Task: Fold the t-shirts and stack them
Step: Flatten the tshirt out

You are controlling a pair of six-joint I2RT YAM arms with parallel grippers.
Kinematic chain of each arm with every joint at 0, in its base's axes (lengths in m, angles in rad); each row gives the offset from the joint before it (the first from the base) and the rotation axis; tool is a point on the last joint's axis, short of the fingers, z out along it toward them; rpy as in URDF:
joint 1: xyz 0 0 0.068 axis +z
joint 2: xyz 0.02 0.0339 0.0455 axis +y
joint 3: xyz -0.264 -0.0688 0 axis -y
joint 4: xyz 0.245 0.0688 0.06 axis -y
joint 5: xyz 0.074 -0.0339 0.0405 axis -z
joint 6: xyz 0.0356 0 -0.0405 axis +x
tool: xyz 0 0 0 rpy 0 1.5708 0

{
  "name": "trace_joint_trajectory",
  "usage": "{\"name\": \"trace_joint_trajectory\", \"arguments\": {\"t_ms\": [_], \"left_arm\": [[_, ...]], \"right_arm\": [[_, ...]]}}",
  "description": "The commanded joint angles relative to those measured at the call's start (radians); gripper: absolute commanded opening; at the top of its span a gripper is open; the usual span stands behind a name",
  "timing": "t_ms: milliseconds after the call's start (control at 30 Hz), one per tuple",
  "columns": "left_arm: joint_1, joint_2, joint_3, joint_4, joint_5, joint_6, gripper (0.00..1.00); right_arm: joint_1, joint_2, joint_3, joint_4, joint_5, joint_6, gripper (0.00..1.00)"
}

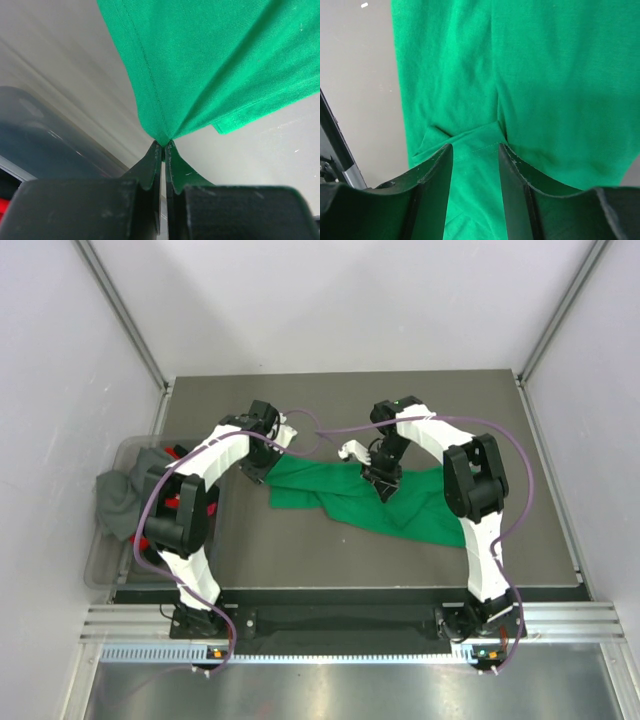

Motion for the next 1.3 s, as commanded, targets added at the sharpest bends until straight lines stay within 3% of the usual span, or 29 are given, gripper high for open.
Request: {"name": "trace_joint_trajectory", "arguments": {"t_ms": [0,633,1067,1267], "left_arm": [[0.004,-0.045,0.002,0.021,-0.013,-0.006,0.00],[0.004,-0.032,0.002,0.018,-0.003,-0.008,0.00],[0.004,-0.025,0.014,0.012,0.000,-0.008,0.00],[0.004,-0.020,0.042,-0.002,0.005,-0.012,0.00]], "right_arm": [[0.021,0.005,0.008,0.041,-0.011,-0.001,0.42],[0.035,0.031,-0.016,0.106,0.041,0.043,0.42],[0.036,-0.069,-0.038,0.141,0.072,0.074,0.08],[0.029,-0.199,-0.033,0.155,0.196,0.091,0.04]]}}
